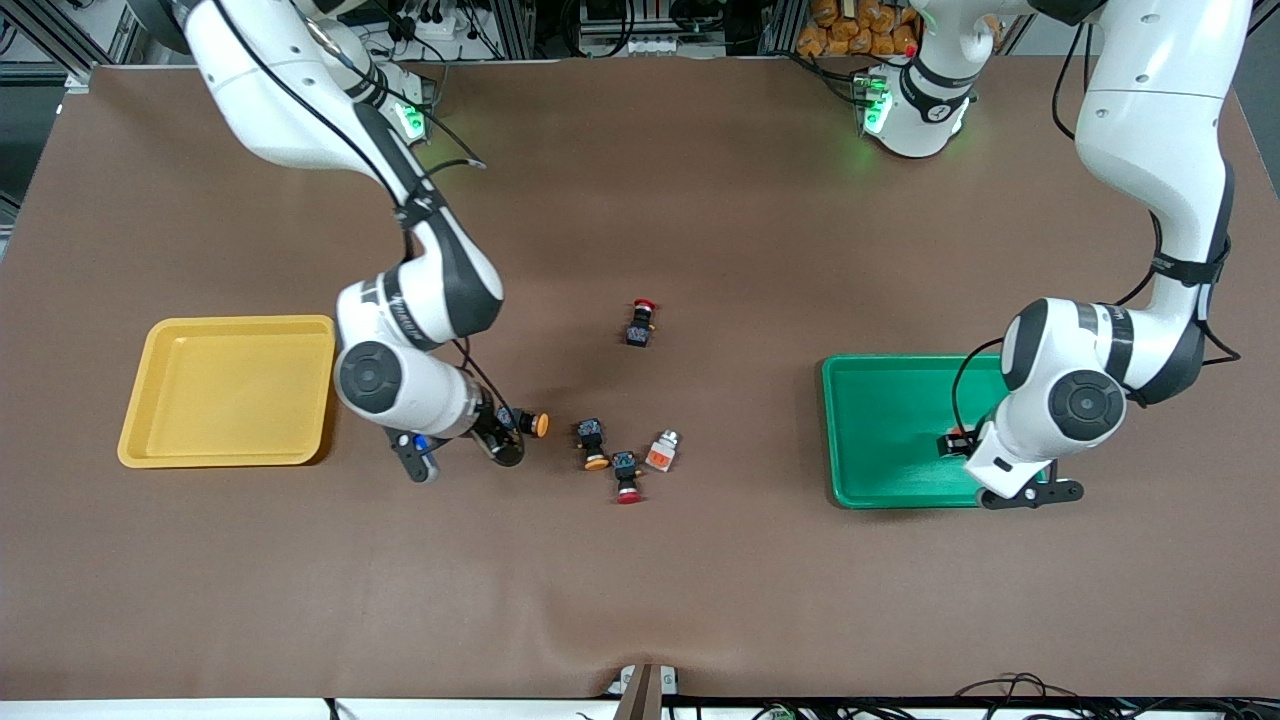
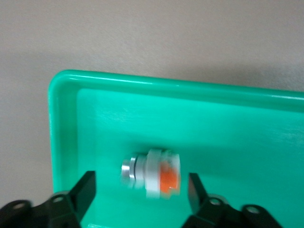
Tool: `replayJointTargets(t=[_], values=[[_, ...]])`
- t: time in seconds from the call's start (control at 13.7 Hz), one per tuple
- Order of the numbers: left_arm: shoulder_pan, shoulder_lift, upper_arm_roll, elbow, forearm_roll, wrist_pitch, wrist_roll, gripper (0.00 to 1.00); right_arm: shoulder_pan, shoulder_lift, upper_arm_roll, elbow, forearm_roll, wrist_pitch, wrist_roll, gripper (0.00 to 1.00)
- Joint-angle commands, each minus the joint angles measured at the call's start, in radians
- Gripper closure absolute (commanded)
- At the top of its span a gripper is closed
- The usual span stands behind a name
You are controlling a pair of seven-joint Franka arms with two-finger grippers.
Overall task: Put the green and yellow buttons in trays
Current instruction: 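Lower the green button into the green tray while the right gripper grasps yellow button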
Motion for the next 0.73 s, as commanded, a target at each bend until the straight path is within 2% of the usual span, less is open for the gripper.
replayJointTargets(t=[0.0, 0.29, 0.51, 0.66], values=[[0.009, -0.061, -0.008, 0.002, 0.021, -0.005, 0.021, 0.0, -0.003, 0.014, -0.01, -0.019, -0.015, 0.024, 0.031, 0.0], [0.011, -0.116, -0.021, 0.055, 0.016, -0.01, 0.054, 0.0, -0.013, 0.036, -0.01, -0.03, -0.015, 0.072, 0.03, 0.0], [0.006, -0.131, -0.107, 0.062, -0.017, -0.01, 0.027, 0.0, -0.007, 0.038, -0.009, -0.097, -0.014, 0.187, 0.031, 0.01], [-0.015, -0.124, -0.15, 0.074, -0.033, -0.01, -0.014, 0.0, -0.006, 0.038, -0.009, -0.111, -0.014, 0.202, 0.03, 0.02]])
